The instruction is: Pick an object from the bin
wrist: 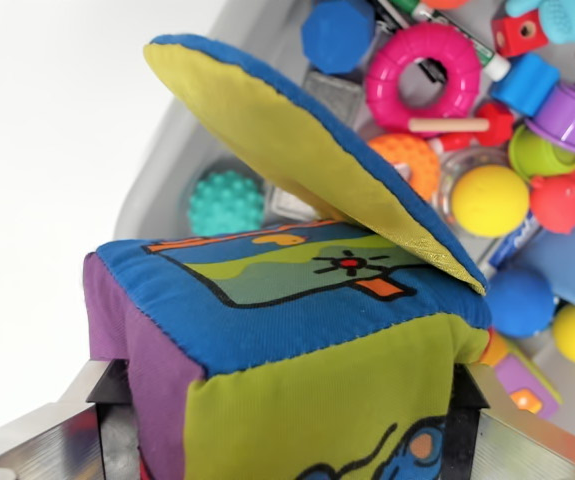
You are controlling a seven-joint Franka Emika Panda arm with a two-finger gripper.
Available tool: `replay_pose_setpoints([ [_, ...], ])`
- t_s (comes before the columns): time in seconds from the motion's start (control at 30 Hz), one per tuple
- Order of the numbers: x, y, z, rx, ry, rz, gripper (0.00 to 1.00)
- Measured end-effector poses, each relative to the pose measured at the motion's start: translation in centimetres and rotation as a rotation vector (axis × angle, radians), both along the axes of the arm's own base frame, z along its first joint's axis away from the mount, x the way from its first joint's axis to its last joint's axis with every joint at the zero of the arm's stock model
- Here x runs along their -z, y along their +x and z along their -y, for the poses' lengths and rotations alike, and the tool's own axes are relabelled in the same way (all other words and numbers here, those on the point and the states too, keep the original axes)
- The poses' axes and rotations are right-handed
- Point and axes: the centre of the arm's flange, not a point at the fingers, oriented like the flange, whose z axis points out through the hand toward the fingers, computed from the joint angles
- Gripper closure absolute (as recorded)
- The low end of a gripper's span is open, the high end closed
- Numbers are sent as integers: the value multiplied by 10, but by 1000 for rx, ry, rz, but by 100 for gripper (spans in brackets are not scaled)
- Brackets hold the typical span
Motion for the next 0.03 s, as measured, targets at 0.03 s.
replay_pose_setpoints([
  [0.03,0,0,0,0,0,0,100],
])
